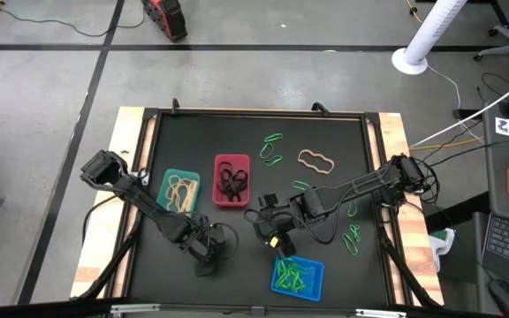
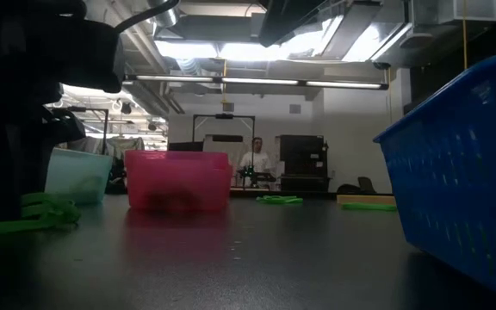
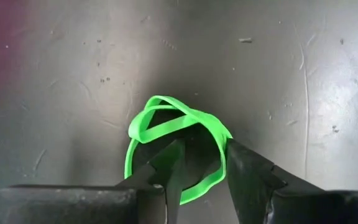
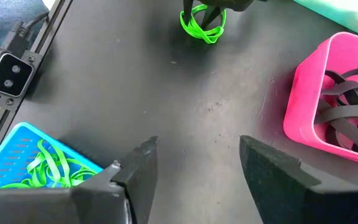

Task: Sort rubber bands into baskets
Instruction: Put the green rubber band into the blue bin

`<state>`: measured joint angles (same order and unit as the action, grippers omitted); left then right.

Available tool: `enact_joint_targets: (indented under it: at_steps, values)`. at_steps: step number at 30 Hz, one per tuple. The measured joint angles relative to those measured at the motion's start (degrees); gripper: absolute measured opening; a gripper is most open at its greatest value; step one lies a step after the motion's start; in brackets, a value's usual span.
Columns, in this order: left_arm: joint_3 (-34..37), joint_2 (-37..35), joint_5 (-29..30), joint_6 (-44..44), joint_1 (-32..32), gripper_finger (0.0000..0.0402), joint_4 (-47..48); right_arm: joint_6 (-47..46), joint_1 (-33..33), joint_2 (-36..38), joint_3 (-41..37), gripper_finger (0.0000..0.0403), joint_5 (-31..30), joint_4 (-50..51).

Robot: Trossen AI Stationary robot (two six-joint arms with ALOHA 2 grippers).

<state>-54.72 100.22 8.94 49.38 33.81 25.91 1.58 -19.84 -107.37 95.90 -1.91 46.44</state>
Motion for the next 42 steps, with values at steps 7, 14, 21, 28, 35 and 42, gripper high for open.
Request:
enact_joint_targets:
  at_steps: [7,14,21,28,35,42]
  values:
    - [0.00,0.00,-2.22,-0.42,0.01,0.0106,0.14,0.00,-0.02,0.00,0.00,0.0221,0.00,0.00]
    - [0.00,0.00,-2.60,-0.35,0.02,0.0053,0.24,0.01,-0.02,0.00,0.00,0.0221,0.00,0.00]
    - [0.00,0.00,-2.76,1.54,0.02,0.0038,0.09,0.02,-0.04,0.00,0.00,0.0221,0.00,0.00]
    - [0.00,-0.02,-2.85,2.71,-0.57,0.0102,-0.19,0.02,-0.07,0.00,0.00,0.0221,0.00,0.00]
    - [0.02,-0.07,-2.78,2.69,-1.55,0.0131,-1.27,0.02,-0.07,0.00,0.00,0.0221,0.00,0.00]
    - [0.02,-0.07,-2.61,2.33,-2.04,0.0129,-2.90,0.02,-0.07,0.00,0.00,0.0221,0.00,0.00]
